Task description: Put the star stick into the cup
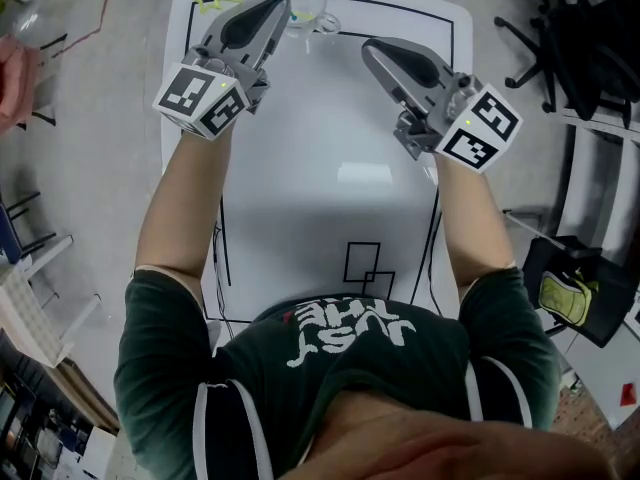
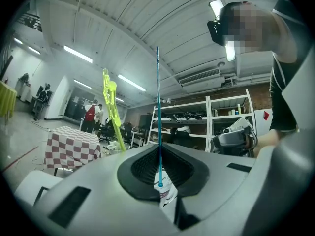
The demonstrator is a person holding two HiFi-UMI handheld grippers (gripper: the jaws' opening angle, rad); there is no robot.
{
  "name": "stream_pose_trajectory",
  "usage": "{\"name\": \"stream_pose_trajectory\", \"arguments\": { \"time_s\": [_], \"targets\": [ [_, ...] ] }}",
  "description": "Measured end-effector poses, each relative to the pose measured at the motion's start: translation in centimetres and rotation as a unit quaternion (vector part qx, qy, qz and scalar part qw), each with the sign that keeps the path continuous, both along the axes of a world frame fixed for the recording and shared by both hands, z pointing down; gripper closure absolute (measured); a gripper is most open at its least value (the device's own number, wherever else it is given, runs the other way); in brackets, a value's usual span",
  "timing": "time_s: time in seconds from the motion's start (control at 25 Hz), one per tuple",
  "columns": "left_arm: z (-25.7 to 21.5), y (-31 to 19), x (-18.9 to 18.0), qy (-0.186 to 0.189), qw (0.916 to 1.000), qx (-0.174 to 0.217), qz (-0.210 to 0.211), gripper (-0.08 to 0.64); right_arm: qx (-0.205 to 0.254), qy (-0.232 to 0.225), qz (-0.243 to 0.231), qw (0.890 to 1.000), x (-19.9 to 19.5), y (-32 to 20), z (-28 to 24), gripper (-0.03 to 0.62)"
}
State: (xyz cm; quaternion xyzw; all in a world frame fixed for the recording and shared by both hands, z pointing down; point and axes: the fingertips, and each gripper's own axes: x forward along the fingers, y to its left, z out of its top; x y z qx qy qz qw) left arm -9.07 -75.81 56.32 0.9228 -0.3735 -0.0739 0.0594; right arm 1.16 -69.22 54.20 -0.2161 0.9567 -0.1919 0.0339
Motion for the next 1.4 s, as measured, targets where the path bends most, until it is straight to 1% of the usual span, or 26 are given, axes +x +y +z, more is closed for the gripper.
{"name": "stream_pose_trajectory", "arguments": {
  "time_s": [0.36, 0.56, 0.72, 0.88, 0.96, 1.28, 1.4],
  "targets": [
    [1.1, 0.4, 0.9, -0.035, 0.9993, 0.001, 0.014, 0.54, -0.007, 0.002, -0.009, 1.0, -0.8, 0.4, 0.7, 0.557],
    [1.3, 0.7, 1.3, -0.043, 0.9989, 0.001, 0.016, 0.54, -0.009, 0.0, -0.011, 1.0, -0.9, 0.4, 0.8, 0.557],
    [1.6, 0.9, 1.6, -0.052, 0.9983, 0.0, 0.026, 0.538, -0.013, 0.001, -0.012, 1.0, -1.0, 0.5, 1.0, 0.557],
    [1.6, 1.3, 1.5, -0.055, 0.9983, 0.002, 0.022, 0.532, -0.014, 0.0, -0.011, 1.0, -1.0, 0.7, 1.0, 0.557],
    [1.6, 1.7, 1.5, -0.059, 0.9981, 0.003, 0.019, 0.514, -0.014, 0.0, -0.012, 1.0, -1.1, 0.9, 0.9, 0.557],
    [1.9, 2.3, 0.7, -0.081, 0.9967, 0.003, -0.007, 0.384, -0.013, 0.001, -0.017, 1.0, -1.6, 1.4, 0.4, 0.557],
    [2.2, 2.9, 0.5, -0.089, 0.9959, -0.004, -0.016, 0.341, -0.014, 0.002, -0.017, 1.0, -1.7, 1.8, 0.3, 0.557]
  ]
}}
